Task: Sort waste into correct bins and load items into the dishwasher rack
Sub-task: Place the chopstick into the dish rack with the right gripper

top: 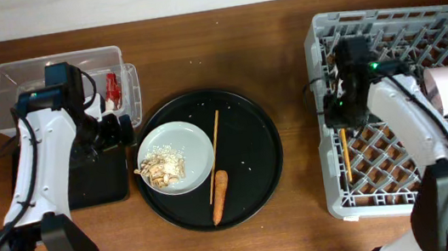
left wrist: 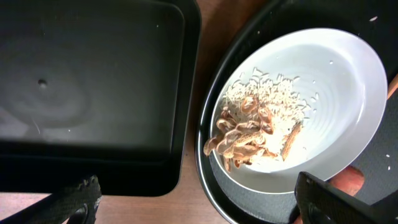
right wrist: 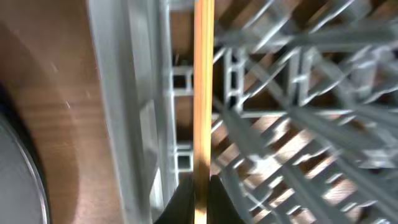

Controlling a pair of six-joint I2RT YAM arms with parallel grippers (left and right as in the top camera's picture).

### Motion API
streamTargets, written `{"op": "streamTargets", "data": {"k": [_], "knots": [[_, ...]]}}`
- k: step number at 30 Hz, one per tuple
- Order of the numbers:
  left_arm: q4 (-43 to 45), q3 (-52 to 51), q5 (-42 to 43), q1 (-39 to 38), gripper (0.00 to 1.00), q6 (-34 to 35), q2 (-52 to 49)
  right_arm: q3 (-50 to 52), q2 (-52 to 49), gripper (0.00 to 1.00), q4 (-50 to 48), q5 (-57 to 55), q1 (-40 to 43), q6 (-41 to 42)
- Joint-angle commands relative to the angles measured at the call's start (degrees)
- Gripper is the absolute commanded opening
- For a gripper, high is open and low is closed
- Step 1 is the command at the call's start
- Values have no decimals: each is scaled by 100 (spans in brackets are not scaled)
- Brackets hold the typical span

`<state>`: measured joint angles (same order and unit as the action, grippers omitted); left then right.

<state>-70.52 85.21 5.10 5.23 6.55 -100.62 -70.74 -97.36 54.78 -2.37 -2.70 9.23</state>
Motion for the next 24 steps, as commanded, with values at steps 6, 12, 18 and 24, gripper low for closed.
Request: {"op": "streamTargets", "data": {"k": [6,12,18,24], "knots": [[59,28,468,13,99,46,144,-592,935,65,409,195,94,-195],[81,-33,605,-1506,99,-149,133,-660,1888,99,1768,350,763,-197],[221,-863,601,-3773,99,-144,120,-555,1888,99,1679,348,761,-195],[1333,-2151,511,-4398,98,-76,120,-555,1888,99,1683,374,761,-195]]}}
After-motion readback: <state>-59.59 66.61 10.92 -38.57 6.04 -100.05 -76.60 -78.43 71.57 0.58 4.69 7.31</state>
